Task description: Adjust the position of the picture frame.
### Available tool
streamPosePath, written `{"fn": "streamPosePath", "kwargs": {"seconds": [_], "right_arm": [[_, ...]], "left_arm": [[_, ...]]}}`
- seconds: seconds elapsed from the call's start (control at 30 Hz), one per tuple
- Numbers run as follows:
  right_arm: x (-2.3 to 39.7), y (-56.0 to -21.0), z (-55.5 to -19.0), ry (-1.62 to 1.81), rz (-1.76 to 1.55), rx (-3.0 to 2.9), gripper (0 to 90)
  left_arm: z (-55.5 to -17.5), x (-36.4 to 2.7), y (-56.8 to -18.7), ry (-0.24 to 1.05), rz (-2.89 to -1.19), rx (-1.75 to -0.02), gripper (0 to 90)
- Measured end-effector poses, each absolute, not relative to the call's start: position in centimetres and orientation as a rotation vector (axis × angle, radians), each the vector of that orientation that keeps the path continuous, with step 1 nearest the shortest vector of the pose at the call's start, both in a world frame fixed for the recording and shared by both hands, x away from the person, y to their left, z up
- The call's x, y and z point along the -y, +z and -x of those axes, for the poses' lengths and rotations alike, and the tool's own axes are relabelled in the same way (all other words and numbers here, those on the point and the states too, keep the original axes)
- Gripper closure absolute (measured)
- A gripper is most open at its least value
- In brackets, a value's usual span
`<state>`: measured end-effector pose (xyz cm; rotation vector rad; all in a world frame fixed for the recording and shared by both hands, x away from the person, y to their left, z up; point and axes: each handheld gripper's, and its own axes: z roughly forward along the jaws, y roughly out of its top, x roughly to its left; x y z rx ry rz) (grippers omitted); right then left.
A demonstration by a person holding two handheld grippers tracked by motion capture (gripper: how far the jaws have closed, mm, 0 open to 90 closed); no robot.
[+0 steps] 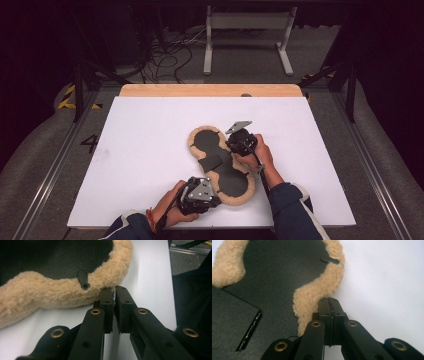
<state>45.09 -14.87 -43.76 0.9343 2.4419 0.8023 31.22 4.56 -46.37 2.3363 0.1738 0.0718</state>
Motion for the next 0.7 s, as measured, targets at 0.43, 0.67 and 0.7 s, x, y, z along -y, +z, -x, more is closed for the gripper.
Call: {"fn": "streamPosePath", "kwargs": {"seconds": [0.43,0.67,0.7], "right_arm": [[21.1,-41.8,-37.6,1.086,-0.995,-2.319,90.0],[22.6,-41.8,-33.3,1.156,-0.963,-2.348,90.0],[22.7,-41.8,-32.5,1.158,-0.947,-2.35,90.0]], "left_arm": [[-31.4,-2.1,-46.3,0.097,-2.332,-0.156,82.1],[-32.0,-4.7,-44.5,0.125,-2.274,-0.166,80.7],[-32.3,-5.4,-44.0,0.15,-2.257,-0.175,80.6]]}}
